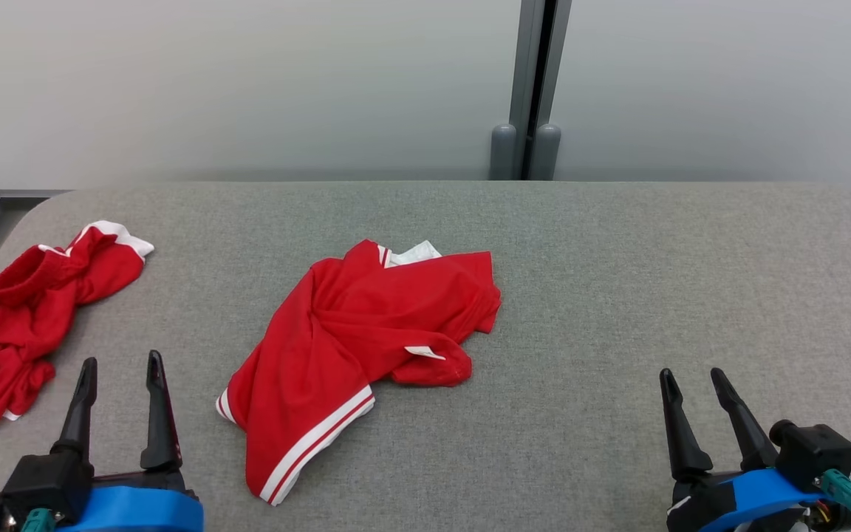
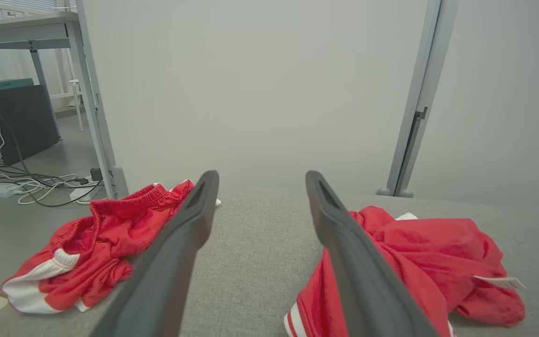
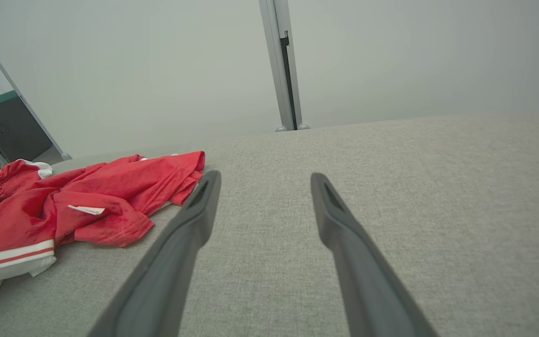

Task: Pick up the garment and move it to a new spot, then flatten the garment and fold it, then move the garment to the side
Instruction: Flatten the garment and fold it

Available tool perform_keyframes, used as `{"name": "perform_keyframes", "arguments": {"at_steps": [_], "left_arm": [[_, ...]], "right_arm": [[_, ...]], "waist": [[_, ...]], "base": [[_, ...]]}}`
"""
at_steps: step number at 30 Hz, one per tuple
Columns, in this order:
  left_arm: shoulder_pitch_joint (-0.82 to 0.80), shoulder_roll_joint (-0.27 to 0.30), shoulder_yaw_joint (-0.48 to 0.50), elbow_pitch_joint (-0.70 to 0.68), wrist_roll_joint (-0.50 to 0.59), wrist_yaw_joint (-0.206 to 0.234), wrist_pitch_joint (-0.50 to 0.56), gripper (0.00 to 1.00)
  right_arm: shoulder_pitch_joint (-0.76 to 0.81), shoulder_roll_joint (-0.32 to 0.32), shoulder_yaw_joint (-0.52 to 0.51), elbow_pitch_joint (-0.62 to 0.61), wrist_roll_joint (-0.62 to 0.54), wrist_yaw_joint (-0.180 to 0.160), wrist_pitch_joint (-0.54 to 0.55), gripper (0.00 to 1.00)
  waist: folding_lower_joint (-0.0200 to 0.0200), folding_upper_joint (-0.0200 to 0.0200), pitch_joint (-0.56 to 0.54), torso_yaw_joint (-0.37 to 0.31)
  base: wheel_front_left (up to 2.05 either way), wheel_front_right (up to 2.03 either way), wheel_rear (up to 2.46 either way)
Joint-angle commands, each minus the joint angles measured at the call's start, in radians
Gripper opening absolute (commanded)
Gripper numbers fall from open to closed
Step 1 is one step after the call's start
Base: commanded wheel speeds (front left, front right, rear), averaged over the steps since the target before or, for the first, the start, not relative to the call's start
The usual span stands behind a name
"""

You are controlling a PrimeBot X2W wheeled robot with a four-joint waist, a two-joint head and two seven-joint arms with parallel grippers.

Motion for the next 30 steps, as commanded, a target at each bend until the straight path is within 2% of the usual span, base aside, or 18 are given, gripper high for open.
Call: {"name": "perform_keyframes", "arguments": {"at_steps": [1,14,23,30], "left_arm": [[0.012,-0.005,0.007,0.011,0.014,-0.005,-0.005,1.0],[-0.007,-0.059,0.034,0.057,0.069,-0.054,-0.005,1.0],[-0.036,-0.085,0.044,0.058,0.098,-0.085,-0.005,1.0],[-0.067,-0.115,0.043,0.059,0.118,-0.106,-0.005,1.0]], "right_arm": [[-0.006,-0.004,0.0,0.0,-0.002,0.0,0.001,1.0],[-0.024,-0.004,0.014,0.02,-0.014,0.0,0.01,1.0],[-0.164,-0.004,0.153,0.043,-0.027,0.0,0.046,1.0],[-0.303,-0.004,0.264,0.17,-0.052,0.0,0.095,1.0]], "waist": [[0.0,0.0,0.001,0.001],[0.0,0.0,-0.002,0.02],[0.0,0.0,0.018,0.054],[0.0,0.0,0.05,0.111]], "base": [[0.0,0.0,0.0],[0.0,0.0,0.0],[0.0,0.0,0.0],[0.0,0.0,0.0]]}}
